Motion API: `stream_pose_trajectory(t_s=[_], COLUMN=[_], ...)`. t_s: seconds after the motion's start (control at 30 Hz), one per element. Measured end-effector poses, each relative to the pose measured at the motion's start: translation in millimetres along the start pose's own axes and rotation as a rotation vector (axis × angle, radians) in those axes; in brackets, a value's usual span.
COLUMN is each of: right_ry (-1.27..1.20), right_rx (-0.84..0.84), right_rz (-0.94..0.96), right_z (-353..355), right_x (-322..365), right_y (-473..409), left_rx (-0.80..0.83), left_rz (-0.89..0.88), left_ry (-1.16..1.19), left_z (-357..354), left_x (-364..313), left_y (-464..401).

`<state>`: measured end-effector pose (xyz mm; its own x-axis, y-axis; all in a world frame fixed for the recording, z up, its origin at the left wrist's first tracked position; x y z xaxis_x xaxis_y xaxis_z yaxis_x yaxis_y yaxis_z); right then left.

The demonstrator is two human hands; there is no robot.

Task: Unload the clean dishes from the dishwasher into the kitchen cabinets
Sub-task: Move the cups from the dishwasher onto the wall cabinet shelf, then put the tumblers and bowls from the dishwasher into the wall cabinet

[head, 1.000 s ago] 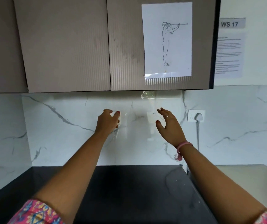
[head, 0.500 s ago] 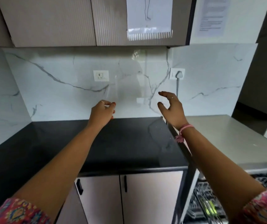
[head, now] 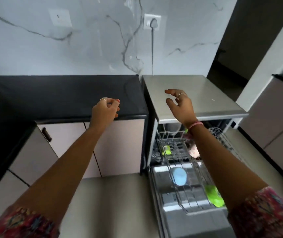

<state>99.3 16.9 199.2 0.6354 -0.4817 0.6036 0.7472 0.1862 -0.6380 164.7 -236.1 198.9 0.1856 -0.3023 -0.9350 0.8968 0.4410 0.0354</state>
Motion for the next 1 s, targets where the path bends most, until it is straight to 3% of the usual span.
stream_pose_trajectory(t_s=[0.27,0.5,0.8,1.0], right_ry=[-0.051,-0.147,-0.195,-0.134], right_rx=[0.099,0.169,0.172,0.205], right_rz=[-0.125,-0.259,-0.459,-0.593], right_z=[88,121,95,90], right_x=[-34,-46,-70,-121], right_y=[115,180,241,263], left_rx=[0.089,0.159,0.230,0.299], left_rz=[0.145,0.220,0.355,0.407], left_ry=[0.031,-0.016,-0.015,-0.023], left_z=[-102,-145,-200,-248], left_x=[30,54,98,115], left_y=[135,211,217,193])
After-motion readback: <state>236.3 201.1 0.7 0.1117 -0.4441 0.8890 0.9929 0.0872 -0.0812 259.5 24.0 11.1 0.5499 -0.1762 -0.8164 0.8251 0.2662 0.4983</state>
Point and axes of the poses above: each hand's wrist, its own y-axis away from the middle knuckle, its own z-axis out of the back of the hand, x = y × z, the point moved 2 cm from there along -y, towards the middle knuckle, and after that the axes turned 12 degrees about z, right-handed, at the moved point
